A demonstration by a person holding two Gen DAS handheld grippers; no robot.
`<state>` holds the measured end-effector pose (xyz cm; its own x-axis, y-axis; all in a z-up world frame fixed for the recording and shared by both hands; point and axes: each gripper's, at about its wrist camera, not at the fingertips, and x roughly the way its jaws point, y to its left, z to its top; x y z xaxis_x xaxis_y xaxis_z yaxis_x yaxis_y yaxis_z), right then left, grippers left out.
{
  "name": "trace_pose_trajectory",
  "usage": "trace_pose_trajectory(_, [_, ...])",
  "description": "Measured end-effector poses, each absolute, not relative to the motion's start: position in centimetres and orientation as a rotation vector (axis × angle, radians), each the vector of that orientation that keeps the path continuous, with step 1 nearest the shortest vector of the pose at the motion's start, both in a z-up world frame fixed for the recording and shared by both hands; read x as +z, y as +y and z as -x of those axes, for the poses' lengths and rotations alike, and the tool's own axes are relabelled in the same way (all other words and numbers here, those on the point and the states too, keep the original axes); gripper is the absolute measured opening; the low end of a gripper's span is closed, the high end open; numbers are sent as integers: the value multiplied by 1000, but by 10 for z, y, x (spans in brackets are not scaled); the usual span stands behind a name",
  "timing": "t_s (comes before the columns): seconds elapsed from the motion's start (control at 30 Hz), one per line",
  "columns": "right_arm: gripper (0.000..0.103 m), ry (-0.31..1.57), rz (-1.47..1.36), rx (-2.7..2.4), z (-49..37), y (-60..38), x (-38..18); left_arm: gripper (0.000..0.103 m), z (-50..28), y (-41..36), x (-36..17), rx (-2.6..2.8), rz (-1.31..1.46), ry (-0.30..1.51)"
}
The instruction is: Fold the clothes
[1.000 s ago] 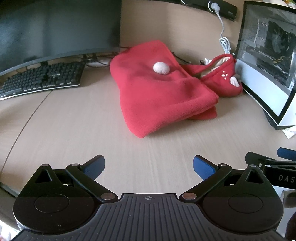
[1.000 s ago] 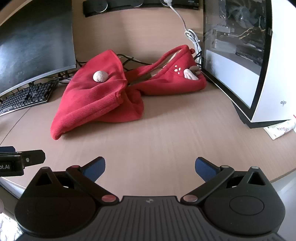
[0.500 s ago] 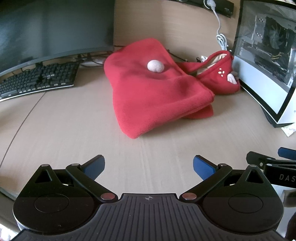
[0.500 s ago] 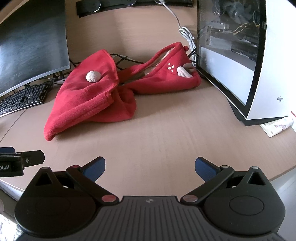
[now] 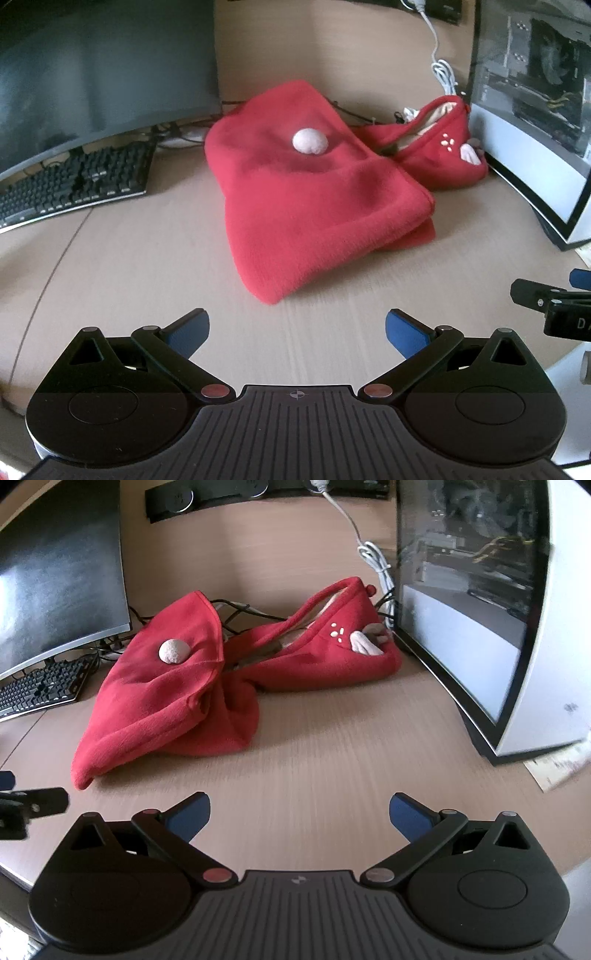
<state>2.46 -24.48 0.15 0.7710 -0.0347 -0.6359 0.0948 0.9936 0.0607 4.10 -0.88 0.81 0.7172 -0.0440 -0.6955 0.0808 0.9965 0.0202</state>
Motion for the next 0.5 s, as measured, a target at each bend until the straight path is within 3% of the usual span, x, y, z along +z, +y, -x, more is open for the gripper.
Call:
trace_pose_trajectory(0.27, [103, 697, -108, -13, -81, -257, -4, 103, -71, -18, 13, -36, -75, 758])
trace_pose_trajectory(0.5, [103, 681, -106, -10, -115, -276, 0, 103, -113, -84, -19, -167, -451, 687])
